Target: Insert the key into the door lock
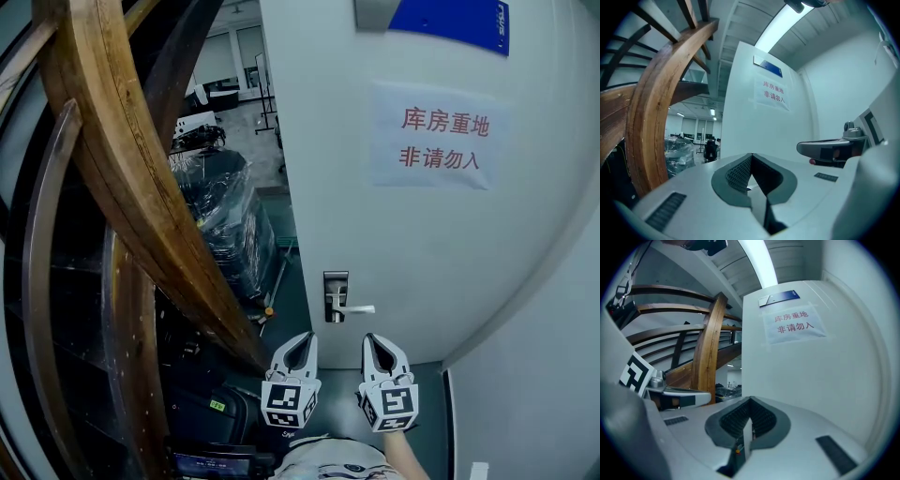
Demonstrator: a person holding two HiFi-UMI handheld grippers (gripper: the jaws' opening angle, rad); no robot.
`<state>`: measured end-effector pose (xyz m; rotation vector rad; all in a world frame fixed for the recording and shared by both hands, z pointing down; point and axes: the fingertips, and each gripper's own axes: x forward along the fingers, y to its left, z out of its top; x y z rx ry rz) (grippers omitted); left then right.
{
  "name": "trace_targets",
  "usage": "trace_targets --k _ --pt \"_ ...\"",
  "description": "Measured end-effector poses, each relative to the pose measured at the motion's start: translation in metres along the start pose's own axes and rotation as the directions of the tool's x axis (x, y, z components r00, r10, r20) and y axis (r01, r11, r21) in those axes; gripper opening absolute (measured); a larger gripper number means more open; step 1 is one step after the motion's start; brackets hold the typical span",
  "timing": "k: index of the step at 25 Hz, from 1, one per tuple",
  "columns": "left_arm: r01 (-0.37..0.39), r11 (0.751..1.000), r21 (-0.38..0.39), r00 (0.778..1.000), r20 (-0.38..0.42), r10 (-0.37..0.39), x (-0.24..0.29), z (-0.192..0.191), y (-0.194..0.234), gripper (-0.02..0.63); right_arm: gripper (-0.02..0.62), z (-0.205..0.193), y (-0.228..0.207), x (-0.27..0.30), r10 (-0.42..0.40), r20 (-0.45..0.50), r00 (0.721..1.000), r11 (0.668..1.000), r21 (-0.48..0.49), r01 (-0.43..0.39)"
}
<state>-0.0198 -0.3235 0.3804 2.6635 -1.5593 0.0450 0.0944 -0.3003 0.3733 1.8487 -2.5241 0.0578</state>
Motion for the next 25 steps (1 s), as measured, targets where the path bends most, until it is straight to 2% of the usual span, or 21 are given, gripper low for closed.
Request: trace_targets --k 25 --pt "-0.002 1.000 -0.001 1.000 -0.017 0.002 0.003 -0.005 0.000 0.005 0.006 -0.012 0.001 0.003 0.010 -0.033 0.999 1.000 0.018 -0.010"
